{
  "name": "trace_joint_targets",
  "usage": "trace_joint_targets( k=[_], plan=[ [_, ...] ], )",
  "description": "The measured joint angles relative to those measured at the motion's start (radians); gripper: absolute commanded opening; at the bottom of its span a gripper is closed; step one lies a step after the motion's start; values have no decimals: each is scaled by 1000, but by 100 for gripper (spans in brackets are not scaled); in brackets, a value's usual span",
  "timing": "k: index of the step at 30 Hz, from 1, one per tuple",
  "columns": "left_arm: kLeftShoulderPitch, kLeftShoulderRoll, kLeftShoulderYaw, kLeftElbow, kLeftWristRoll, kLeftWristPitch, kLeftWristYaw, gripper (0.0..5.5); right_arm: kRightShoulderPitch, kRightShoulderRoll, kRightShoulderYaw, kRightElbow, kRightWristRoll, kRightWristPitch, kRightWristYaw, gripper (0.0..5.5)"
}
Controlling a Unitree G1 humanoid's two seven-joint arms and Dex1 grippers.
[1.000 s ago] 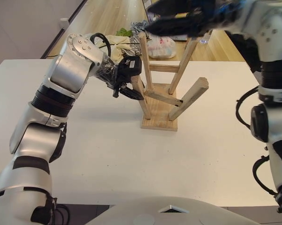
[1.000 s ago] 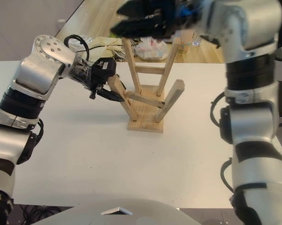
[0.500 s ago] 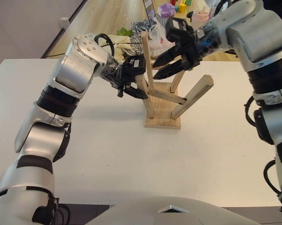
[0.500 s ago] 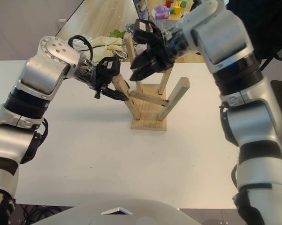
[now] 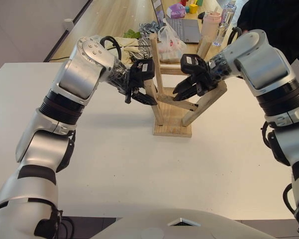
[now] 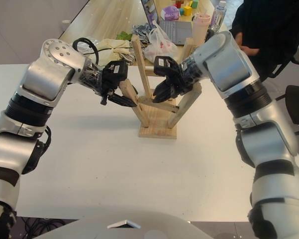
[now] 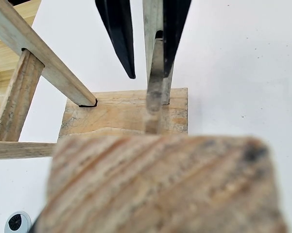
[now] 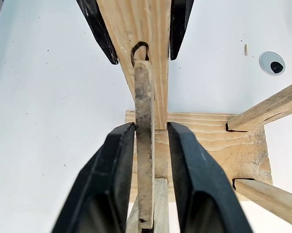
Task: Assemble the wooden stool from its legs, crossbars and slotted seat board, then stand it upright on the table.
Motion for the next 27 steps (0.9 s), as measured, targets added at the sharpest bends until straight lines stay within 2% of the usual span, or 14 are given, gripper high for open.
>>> trace_joint_targets(
  k=[5,27],
  plan=[
    [0,-2,0,1,-1,0,2,201,13,14,-1,-1,-2,0,-1,40],
    [15,-11,0,-4,-2,13,30,201,72,5,36,-41,-76,-94,-6,40]
  ],
)
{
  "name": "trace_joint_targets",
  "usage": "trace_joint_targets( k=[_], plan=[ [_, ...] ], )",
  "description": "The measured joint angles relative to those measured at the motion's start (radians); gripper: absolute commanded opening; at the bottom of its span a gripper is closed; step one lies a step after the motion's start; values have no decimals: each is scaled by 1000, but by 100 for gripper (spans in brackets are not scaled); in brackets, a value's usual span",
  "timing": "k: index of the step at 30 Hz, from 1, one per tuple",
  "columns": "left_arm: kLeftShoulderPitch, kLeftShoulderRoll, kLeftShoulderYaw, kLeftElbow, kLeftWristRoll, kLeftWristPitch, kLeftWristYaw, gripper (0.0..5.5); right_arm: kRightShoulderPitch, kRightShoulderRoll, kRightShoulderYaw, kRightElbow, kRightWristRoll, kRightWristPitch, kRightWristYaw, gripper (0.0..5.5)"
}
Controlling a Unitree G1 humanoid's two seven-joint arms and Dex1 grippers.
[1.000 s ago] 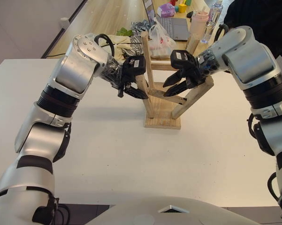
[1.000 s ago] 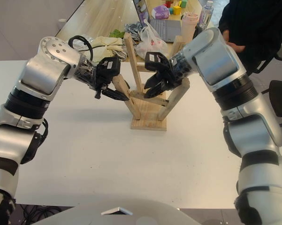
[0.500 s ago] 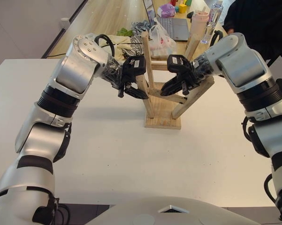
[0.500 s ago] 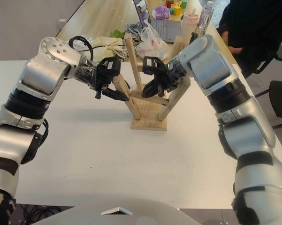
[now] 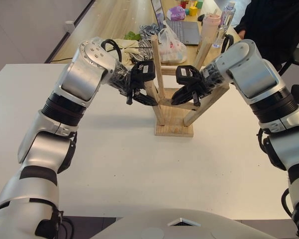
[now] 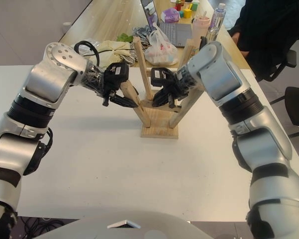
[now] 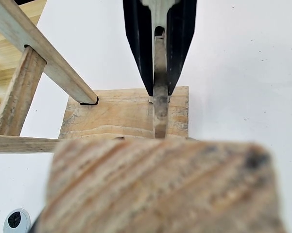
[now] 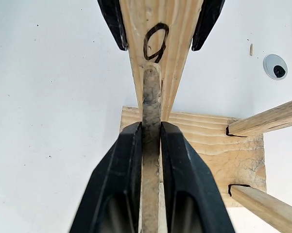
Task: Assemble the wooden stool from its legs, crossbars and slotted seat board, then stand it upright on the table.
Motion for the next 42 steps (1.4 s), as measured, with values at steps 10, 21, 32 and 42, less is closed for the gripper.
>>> trace_joint_targets(
  k=[10,21,32,42],
  plan=[
    [11,-14,0,-35,-13,27,35,201,-3,11,39,104,-42,-86,15,40],
    [30,-19,23,-85,-25,58,69,201,-15,15,46,140,-44,-111,29,39],
    [127,9,96,-212,-59,97,138,201,-52,45,72,195,-82,-185,60,39],
    [247,3,187,-313,-163,115,228,201,-47,68,129,197,-114,-211,58,39]
  ],
)
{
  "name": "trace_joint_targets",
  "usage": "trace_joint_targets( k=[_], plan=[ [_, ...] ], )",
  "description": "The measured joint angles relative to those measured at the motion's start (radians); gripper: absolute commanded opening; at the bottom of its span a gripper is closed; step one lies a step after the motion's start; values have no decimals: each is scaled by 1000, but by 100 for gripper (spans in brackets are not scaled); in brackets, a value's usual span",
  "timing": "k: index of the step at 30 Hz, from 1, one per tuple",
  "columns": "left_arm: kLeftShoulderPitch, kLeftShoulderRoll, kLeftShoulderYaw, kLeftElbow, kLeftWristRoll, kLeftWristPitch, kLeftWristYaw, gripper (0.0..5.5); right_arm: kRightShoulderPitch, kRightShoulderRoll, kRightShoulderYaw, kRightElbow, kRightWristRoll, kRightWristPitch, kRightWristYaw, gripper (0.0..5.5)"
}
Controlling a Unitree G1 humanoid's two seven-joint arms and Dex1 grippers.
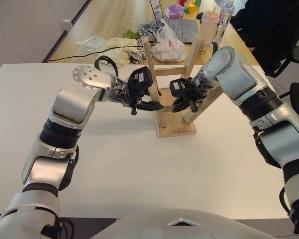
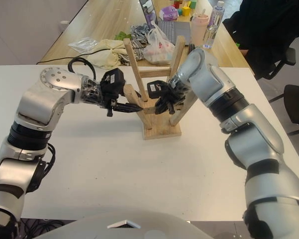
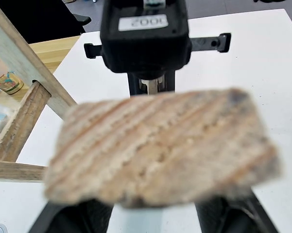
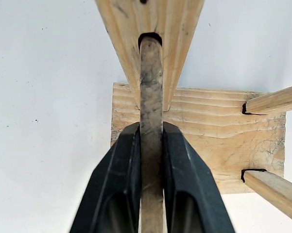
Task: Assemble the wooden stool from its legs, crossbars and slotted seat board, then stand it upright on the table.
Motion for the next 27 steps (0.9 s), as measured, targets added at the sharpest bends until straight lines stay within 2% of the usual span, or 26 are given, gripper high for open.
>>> trace_joint_targets(
  k=[8,15,16,18,21,22,27],
  plan=[
    [44,-5,26,-5,-41,-23,49,201,-2,12,0,4,-11,5,-1,39],
    [-41,-38,-55,69,-13,-42,23,201,32,-35,0,-114,-21,91,-15,39],
    [-62,-40,-75,86,-6,-44,14,237,42,-45,0,-138,-25,108,-22,39],
    [-91,-49,-144,137,25,-58,-7,264,62,-67,-1,-198,-26,140,-34,39],
    [-116,-57,-168,168,48,-102,-28,308,83,-70,-20,-240,-29,167,-48,39],
    [-118,-56,-170,182,49,-116,-35,319,93,-69,-27,-251,-29,181,-55,77],
    [-143,-65,-176,261,51,-197,-56,319,173,-36,-44,-285,-27,262,-110,160]
  ],
)
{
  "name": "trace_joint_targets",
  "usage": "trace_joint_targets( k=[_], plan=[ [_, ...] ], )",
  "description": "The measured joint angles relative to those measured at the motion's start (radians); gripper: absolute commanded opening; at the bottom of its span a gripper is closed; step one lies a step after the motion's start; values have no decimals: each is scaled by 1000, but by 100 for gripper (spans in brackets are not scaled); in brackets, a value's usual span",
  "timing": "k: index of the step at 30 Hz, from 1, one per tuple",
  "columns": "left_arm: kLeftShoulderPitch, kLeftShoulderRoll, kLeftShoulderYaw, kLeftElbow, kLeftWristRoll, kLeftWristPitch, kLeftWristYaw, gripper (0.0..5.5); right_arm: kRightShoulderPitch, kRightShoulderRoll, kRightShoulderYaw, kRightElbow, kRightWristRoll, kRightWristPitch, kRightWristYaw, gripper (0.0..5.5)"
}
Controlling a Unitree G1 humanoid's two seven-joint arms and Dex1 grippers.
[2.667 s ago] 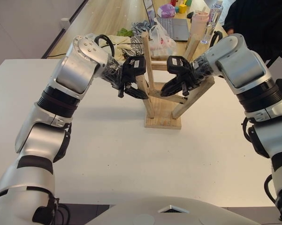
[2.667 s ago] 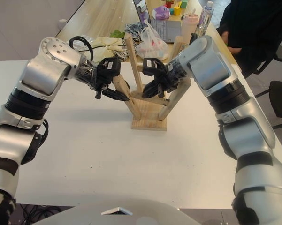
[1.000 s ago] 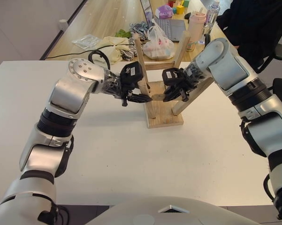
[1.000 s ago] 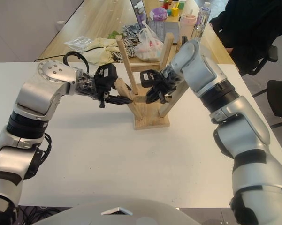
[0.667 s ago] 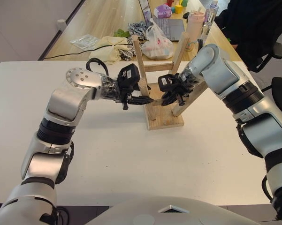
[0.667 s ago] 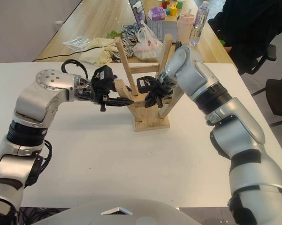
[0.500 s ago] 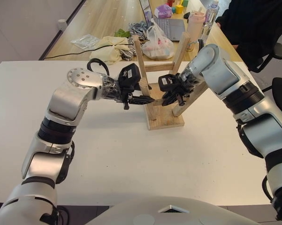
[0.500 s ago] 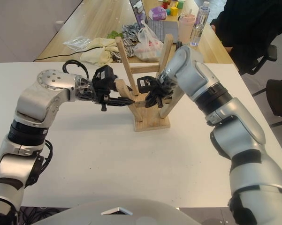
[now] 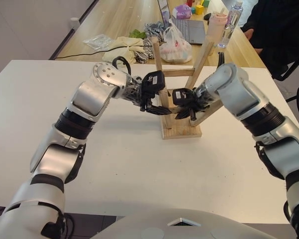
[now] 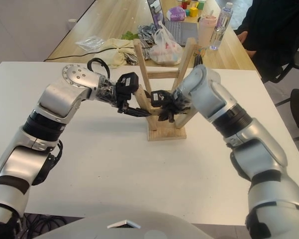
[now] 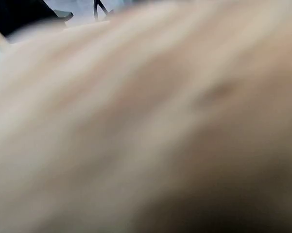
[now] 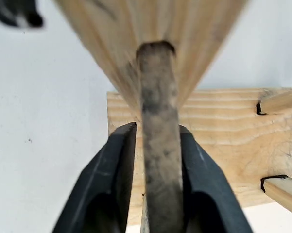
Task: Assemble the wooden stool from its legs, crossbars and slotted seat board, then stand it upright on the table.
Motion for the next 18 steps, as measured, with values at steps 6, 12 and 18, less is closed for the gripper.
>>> trace_joint_targets(
  k=[6,12,18],
  plan=[
    [-37,-5,-13,85,0,-93,-44,319,30,15,-129,-48,71,147,-10,177],
    [55,30,-51,181,88,-83,-28,319,39,10,-305,-143,297,287,47,177],
    [50,38,6,180,100,-86,-28,319,-17,5,-361,-188,353,271,-6,177]
  ],
)
